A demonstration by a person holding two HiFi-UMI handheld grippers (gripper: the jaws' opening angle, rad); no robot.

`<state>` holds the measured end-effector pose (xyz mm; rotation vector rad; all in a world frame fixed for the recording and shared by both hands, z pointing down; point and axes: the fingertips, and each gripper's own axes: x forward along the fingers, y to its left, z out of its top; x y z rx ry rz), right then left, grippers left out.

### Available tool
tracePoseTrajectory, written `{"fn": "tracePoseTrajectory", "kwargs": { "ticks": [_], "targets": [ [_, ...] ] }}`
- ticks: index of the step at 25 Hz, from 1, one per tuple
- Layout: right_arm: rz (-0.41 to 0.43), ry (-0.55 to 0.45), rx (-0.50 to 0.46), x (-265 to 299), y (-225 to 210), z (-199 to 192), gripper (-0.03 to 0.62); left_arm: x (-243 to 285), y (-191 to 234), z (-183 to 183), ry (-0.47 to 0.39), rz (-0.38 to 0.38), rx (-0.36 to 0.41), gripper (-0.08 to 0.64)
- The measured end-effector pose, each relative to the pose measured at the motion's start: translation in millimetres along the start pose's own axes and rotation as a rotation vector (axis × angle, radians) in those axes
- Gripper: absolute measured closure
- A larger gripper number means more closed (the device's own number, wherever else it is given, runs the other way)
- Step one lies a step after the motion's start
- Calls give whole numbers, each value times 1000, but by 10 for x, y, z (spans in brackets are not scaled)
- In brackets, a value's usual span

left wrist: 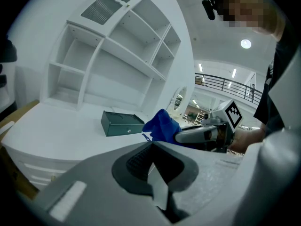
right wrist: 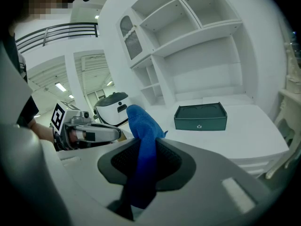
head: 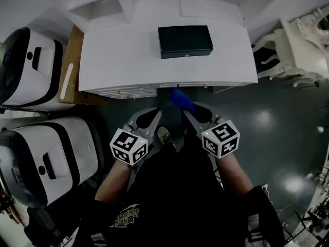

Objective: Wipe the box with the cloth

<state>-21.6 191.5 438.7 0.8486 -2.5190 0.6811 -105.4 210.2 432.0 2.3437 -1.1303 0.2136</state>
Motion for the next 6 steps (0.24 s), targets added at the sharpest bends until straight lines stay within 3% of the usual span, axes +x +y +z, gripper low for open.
{"fn": "tracePoseTrajectory", "kwargs": {
  "ticks": [6],
  "targets": [
    [-4, 1, -3, -21, 11, -27, 477, -14, -20, -26, 3, -4, 2, 560]
  ]
}}
